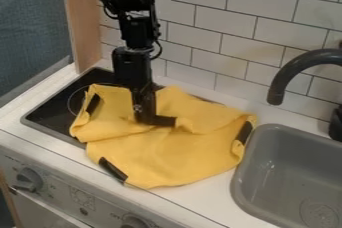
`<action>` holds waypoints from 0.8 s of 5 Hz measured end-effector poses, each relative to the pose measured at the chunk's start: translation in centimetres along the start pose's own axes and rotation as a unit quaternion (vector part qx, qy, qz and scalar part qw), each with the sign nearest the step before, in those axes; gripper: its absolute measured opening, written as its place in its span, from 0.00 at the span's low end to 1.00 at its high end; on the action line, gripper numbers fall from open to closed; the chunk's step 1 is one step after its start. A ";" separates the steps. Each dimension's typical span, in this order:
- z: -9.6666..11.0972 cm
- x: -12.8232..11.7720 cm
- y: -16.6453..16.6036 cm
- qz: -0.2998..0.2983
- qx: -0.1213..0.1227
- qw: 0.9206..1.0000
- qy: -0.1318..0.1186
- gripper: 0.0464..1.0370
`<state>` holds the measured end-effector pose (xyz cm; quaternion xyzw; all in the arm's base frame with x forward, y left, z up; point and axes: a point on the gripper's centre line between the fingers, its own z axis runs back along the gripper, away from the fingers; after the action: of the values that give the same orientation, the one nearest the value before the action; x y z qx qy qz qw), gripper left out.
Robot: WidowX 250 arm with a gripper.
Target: Unfold the cloth bottom to the top
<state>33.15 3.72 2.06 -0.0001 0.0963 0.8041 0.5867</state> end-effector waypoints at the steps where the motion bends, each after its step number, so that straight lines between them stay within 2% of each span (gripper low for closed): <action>1: 1.7 -0.1 -1.3 -0.003 -0.019 1.000 0.011 0.01; 3: 5.6 -0.9 -3.6 -0.016 -0.069 0.997 0.036 0.01; 4: 6.4 -1.0 -6.2 -0.022 -0.096 0.994 0.042 0.01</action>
<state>40.09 5.57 7.48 -0.0926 0.0430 0.7958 0.5970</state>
